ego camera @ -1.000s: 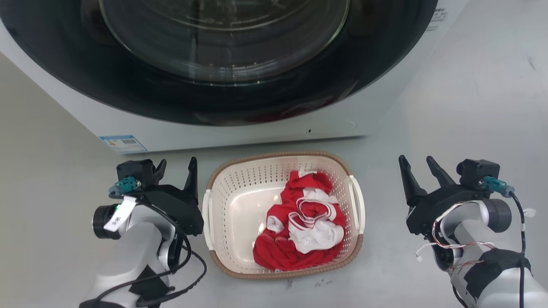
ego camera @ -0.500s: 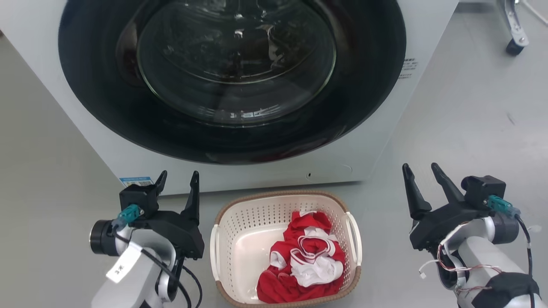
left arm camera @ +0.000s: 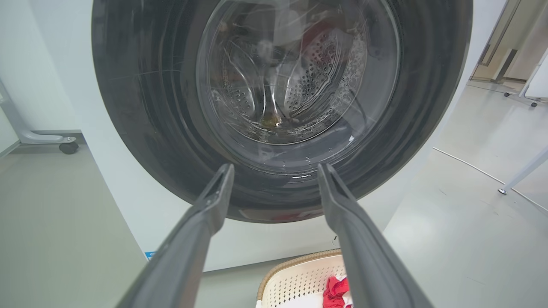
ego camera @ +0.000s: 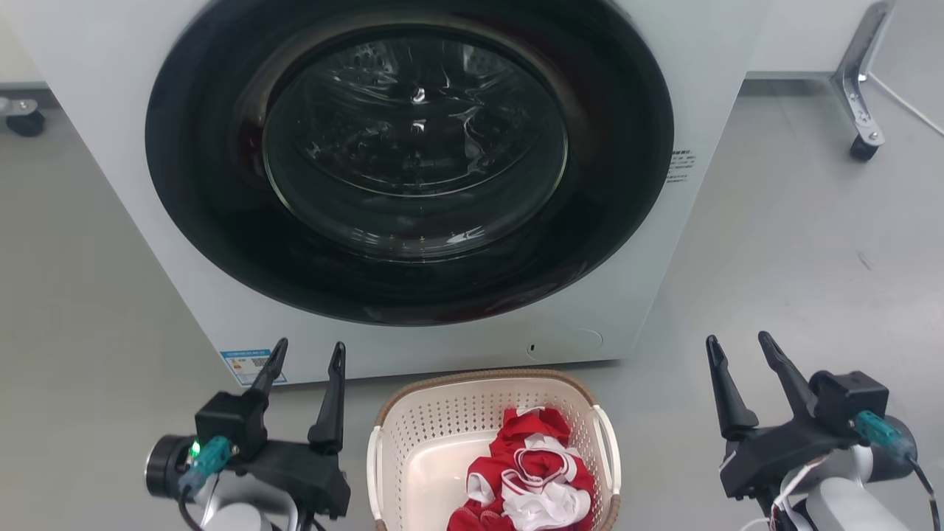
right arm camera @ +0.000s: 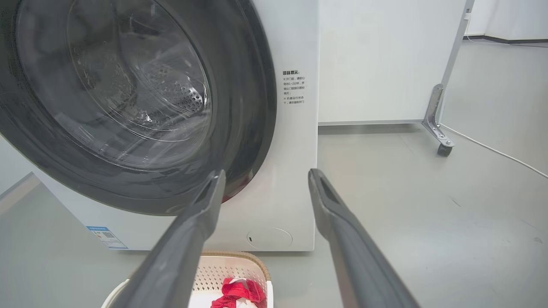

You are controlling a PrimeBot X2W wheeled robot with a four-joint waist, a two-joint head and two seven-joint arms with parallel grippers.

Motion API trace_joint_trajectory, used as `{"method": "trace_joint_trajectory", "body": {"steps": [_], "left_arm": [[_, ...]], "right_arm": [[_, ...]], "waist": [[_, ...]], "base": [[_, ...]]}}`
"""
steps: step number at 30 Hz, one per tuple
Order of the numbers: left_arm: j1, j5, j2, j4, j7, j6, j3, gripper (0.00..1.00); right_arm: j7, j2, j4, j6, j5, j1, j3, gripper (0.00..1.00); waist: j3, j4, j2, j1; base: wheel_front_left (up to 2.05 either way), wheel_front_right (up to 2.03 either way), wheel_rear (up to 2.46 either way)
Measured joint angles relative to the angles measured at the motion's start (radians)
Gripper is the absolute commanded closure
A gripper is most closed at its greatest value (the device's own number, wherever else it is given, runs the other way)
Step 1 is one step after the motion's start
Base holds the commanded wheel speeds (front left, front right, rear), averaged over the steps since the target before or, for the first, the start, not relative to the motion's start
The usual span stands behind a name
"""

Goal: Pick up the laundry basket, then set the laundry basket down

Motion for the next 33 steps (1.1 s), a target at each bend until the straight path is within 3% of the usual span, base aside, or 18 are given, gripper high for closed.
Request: {"method": "trace_joint_trajectory", "body": {"steps": [17, 33], "left_arm": [[0.251, 0.075, -0.021, -0.178, 0.0, 0.009, 0.089, 0.0], [0.314, 0.165, -0.068, -0.236, 0.011, 0.009, 0.198, 0.0]], "right_arm": [[-0.003, -0.005, -0.188, -0.032, -0.046, 0.265, -0.09, 0.0], [-0.003, -0.001, -0.282, -0.04, -0.11, 0.301, -0.138, 0.0]], "waist": [[-0.081, 0.0, 0.0001, 0.0], [-0.08, -0.006, 0.0001, 0.0001]], "base": [[0.0, 0.0, 0.0], [0.0, 0.0, 0.0]]}}
